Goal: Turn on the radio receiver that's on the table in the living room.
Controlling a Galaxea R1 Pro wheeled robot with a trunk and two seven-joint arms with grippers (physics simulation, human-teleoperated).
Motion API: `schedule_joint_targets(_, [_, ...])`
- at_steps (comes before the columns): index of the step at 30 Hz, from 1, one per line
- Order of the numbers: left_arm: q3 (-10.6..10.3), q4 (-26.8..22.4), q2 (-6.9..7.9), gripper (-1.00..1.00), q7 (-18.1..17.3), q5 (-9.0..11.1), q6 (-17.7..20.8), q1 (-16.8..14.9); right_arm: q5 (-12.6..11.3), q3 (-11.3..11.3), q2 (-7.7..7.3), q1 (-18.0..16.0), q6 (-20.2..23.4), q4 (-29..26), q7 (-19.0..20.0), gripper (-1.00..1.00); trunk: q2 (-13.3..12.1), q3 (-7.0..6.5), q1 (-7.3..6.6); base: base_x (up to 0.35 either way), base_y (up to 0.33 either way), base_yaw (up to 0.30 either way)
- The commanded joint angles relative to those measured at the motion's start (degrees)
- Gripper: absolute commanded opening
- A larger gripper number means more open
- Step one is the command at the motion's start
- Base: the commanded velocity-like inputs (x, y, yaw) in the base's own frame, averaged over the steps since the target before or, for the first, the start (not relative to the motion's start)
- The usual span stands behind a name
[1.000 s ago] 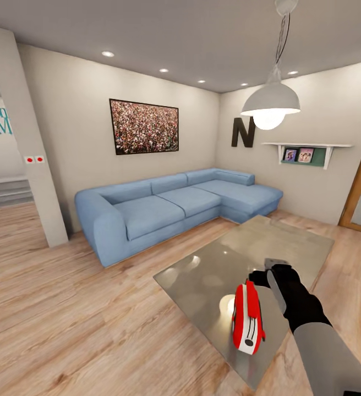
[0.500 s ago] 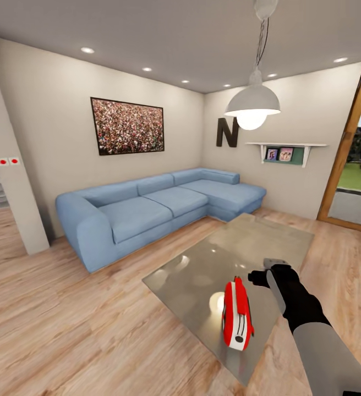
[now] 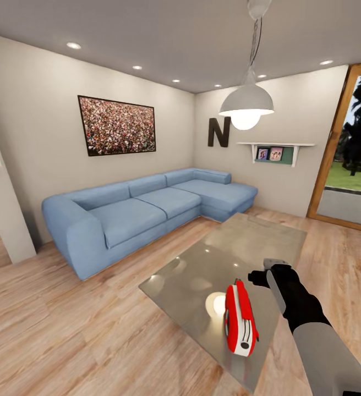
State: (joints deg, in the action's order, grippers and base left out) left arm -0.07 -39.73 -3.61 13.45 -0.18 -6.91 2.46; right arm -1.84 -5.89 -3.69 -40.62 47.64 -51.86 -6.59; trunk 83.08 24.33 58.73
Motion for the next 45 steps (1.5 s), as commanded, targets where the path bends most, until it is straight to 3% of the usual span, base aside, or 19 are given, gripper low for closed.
schedule_joint_targets(1, [-0.01,0.0,0.0,1.0,0.0,0.0,0.02,0.0,0.0,0.0,0.0,0.0,0.0,0.0,0.0,1.0,0.0,0.0,0.0,0.013,0.045,-0.006])
schedule_joint_targets(19, [0.07,0.0,0.0,1.0,0.0,0.0,-0.03,0.0,0.01,0.29,0.06,-0.01,0.2,0.0,0.18,1.0,0.0,0.0,0.0,0.002,0.008,-0.001])
schedule_joint_targets(20, [0.07,0.0,-0.02,1.0,0.0,0.0,-0.03,0.0,0.01,1.03,0.17,-0.03,0.26,0.04,0.21,1.0,0.0,0.0,0.0,0.0,0.0,0.0])
schedule_joint_targets(21, [0.07,0.0,-0.1,1.0,0.0,0.0,-0.03,0.0,-0.03,5.94,0.63,-0.01,0.3,0.1,0.19,1.0,0.0,0.0,0.0,0.0,0.0,0.0])
schedule_joint_targets(23, [0.07,0.0,-0.09,1.0,0.0,0.0,-0.03,0.0,-0.15,10.72,0.88,0.0,0.28,0.16,0.13,1.0,0.0,0.0,0.0,0.0,0.0,0.0])
schedule_joint_targets(24, [0.07,0.0,-0.07,1.0,0.0,0.0,-0.03,0.0,-0.21,12.1,0.94,-0.01,0.27,0.2,0.12,1.0,0.0,0.0,0.0,0.0,0.0,0.0])
schedule_joint_targets(29, [0.07,0.0,-0.08,1.0,0.0,0.0,-0.03,0.0,-0.32,13.76,1.03,-0.01,0.33,0.32,0.02,1.0,0.0,0.0,0.0,0.0,0.0,0.0])
schedule_joint_targets(32, [0.07,0.0,-0.08,1.0,0.0,0.0,-0.03,0.0,-0.36,13.7,1.05,-0.03,0.35,0.51,0.07,1.0,0.0,0.0,0.0,0.0,0.0,0.0])
schedule_joint_targets(34, [0.07,0.0,-0.03,1.0,0.0,0.0,-0.03,0.0,-0.4,12.54,1.05,-0.01,0.28,0.59,0.2,1.0,0.0,0.0,0.0,0.0,0.0,0.0])
schedule_joint_targets(36, [0.07,0.0,-0.02,1.0,0.0,0.0,-0.03,0.0,-0.45,10.53,1.05,0.0,0.23,0.71,0.44,1.0,0.0,0.0,0.0,0.0,0.0,0.0])
schedule_joint_targets(38, [0.07,0.0,0.0,1.0,0.0,0.0,-0.03,0.0,-0.78,5.16,1.04,0.01,0.17,1.56,1.93,1.0,0.0,0.0,0.0,0.0,0.0,0.0])
schedule_joint_targets(41, [0.07,0.0,0.0,1.0,0.0,0.0,-0.03,0.0,-0.99,2.43,0.99,0.01,0.3,1.92,4.41,1.0,0.0,0.0,0.0,0.0,0.0,0.0])
schedule_joint_targets(45, [0.07,0.0,0.0,1.0,0.0,0.0,-0.03,0.0,-1.01,1.47,0.92,0.01,0.4,2.18,5.82,1.0,0.0,0.0,0.0,0.0,0.0,0.0])
